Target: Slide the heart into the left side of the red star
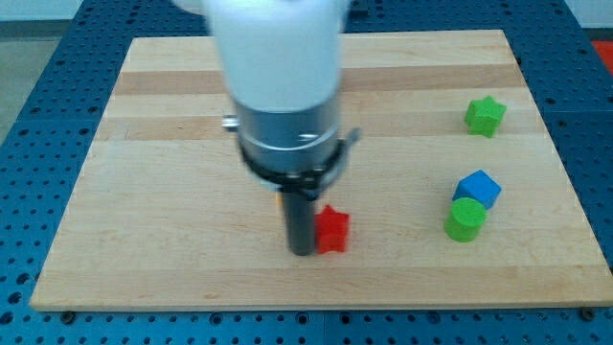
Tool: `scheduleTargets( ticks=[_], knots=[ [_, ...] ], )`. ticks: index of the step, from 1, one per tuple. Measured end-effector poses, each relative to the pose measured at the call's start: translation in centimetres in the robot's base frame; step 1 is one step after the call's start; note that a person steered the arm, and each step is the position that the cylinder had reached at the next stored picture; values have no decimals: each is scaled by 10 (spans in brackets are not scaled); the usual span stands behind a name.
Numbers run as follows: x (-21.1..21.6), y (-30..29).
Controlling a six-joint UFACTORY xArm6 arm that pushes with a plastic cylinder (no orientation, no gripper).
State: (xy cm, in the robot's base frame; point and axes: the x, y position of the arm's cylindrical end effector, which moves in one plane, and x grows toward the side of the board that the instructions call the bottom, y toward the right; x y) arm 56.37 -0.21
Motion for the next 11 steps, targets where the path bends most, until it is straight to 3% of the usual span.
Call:
scheduleTargets(
  ticks=[1, 3, 6, 7, 8, 9, 11],
  knots=[
    [0, 75],
    [0, 100],
    [24, -75],
    [-9, -132],
    [-107, -119],
    [-138, -104],
    [-94, -65]
  ],
)
